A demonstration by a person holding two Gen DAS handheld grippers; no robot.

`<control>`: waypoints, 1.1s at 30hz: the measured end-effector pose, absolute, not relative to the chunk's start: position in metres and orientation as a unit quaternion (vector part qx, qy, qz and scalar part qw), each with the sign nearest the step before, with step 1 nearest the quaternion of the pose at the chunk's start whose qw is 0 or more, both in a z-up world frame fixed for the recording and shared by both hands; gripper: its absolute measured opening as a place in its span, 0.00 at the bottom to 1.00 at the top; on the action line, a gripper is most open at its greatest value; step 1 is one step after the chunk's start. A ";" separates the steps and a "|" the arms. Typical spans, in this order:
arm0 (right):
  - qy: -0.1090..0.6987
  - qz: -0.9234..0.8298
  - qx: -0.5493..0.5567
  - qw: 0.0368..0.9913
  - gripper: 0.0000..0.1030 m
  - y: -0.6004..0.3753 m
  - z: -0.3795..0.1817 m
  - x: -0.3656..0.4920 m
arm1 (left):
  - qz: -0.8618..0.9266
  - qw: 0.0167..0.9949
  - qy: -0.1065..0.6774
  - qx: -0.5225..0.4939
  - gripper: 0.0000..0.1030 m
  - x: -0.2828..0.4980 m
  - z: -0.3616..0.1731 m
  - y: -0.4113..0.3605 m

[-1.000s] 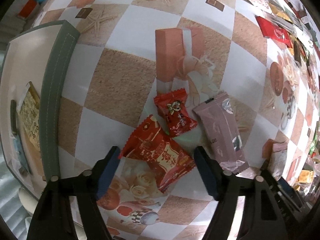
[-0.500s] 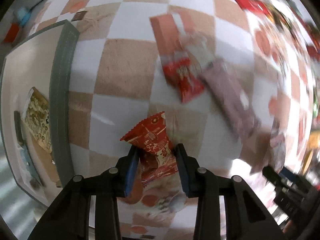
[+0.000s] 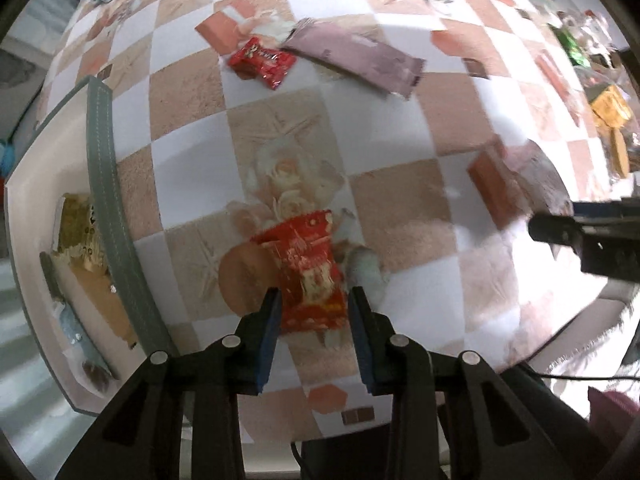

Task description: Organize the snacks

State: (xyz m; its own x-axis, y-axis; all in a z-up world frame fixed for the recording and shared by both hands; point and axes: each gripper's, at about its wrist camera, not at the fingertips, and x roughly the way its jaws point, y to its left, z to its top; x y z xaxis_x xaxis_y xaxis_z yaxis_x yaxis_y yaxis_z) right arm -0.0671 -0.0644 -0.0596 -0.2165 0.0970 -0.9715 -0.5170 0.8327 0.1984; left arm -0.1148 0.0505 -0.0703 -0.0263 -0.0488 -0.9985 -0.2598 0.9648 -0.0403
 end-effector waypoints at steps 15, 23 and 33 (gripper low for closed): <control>0.735 0.256 -0.154 0.609 0.63 -0.077 -0.070 -0.056 | 0.106 0.676 0.710 -0.167 0.53 -0.164 -0.080 0.128; 0.718 0.267 -0.173 0.619 0.90 -0.062 -0.080 -0.057 | 0.119 0.684 0.705 -0.148 0.74 -0.153 -0.091 0.112; 0.712 0.274 -0.219 0.608 0.59 -0.011 -0.079 -0.076 | 0.137 0.655 0.726 -0.160 0.73 -0.144 -0.133 0.105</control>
State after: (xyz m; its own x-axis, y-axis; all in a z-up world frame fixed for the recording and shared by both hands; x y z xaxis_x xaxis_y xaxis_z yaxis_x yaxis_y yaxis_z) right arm -0.0756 -0.0113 -0.0788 -0.1647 0.0222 -0.9861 -0.6454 0.7536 0.1247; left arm -0.1437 0.1053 -0.1331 -0.0909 -0.0528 -0.9945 -0.4117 0.9113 -0.0107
